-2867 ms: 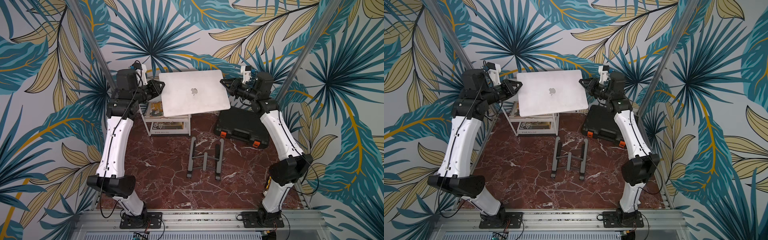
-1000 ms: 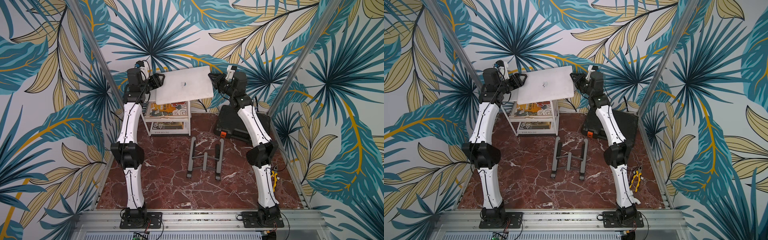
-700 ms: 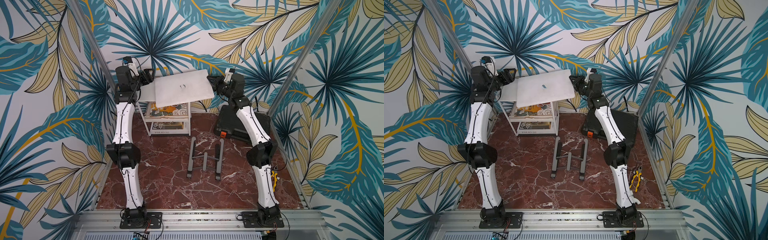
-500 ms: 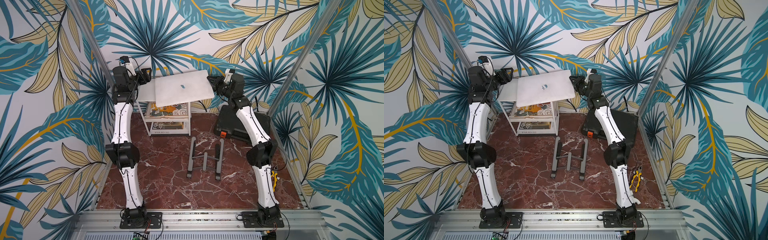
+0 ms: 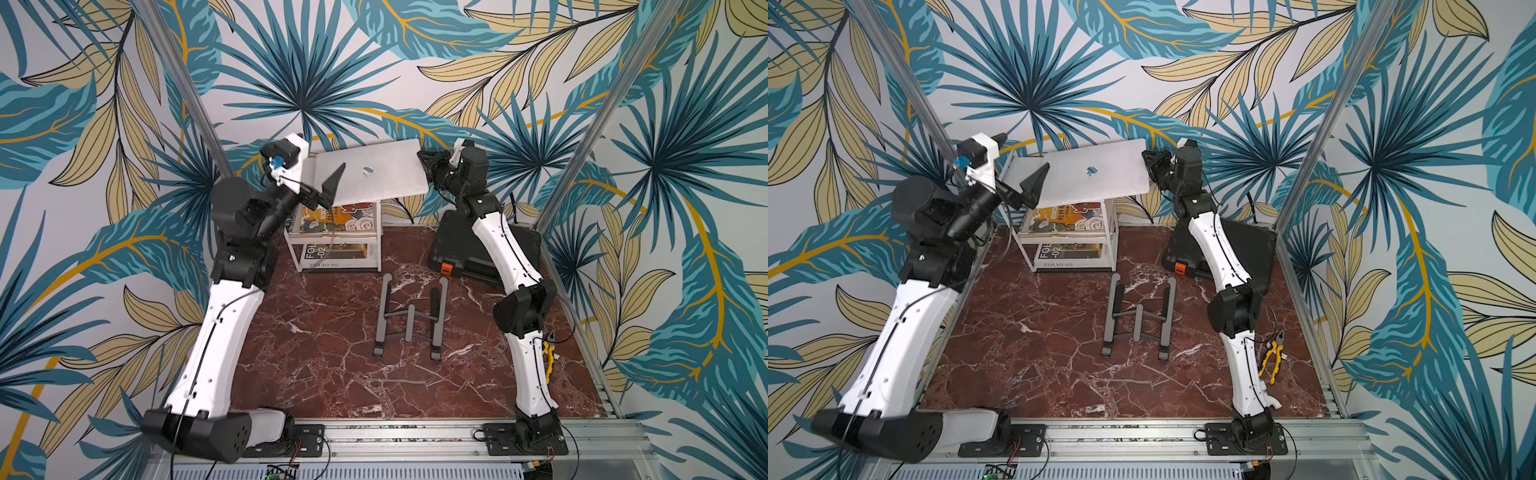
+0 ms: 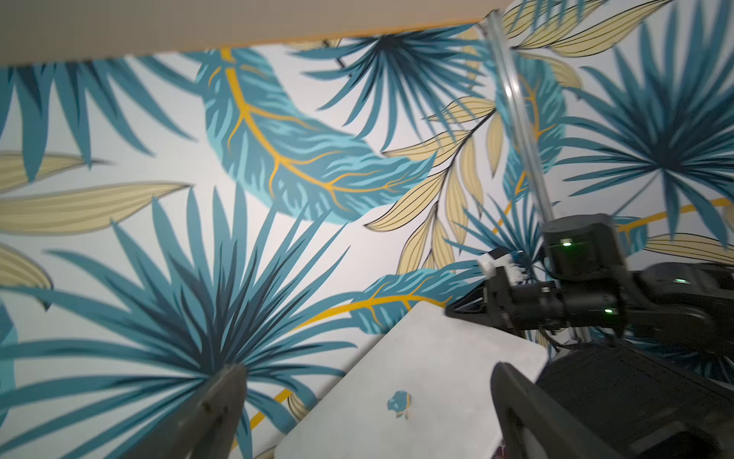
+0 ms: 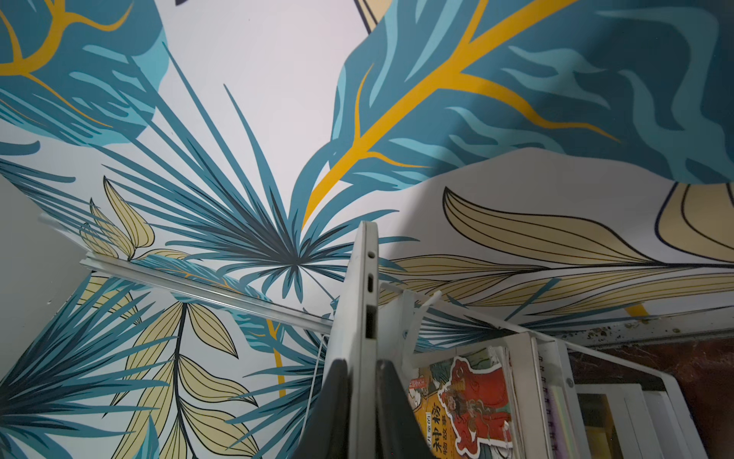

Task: Close the laptop lid and set it aside
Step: Place the laptop on the shelf.

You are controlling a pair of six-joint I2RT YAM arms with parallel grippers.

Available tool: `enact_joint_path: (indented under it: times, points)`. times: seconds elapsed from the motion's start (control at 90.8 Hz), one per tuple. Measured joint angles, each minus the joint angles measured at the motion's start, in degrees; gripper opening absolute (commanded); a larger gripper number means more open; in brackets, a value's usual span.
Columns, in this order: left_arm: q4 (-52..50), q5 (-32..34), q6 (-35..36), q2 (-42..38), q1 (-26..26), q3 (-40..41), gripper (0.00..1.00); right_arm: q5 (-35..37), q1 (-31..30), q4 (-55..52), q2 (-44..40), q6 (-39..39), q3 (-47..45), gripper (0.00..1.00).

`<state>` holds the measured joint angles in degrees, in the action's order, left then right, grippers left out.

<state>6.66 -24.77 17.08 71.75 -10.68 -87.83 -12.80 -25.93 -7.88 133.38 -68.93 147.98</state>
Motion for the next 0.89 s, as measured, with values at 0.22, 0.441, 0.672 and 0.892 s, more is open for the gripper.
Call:
enact_joint_path:
  times: [0.22,0.441,0.672,0.892]
  points:
    - [5.0,4.3,21.7,-5.7,-11.0,15.4,1.00,1.2,-0.2,-1.6,-3.0,-1.2,-4.2,0.00]
    - [0.8,9.4,34.1,-1.5,-16.2,19.5,1.00,2.1,-0.4,-2.3,-6.0,-1.7,-7.5,0.00]
    - [-3.7,12.8,40.1,3.6,-16.2,10.3,0.91,1.8,-0.4,-2.4,-6.1,-2.1,-7.7,0.00]
    - [-6.1,14.6,42.9,9.2,-15.0,6.0,0.90,1.8,-0.4,-2.4,-6.1,-2.6,-7.7,0.00]
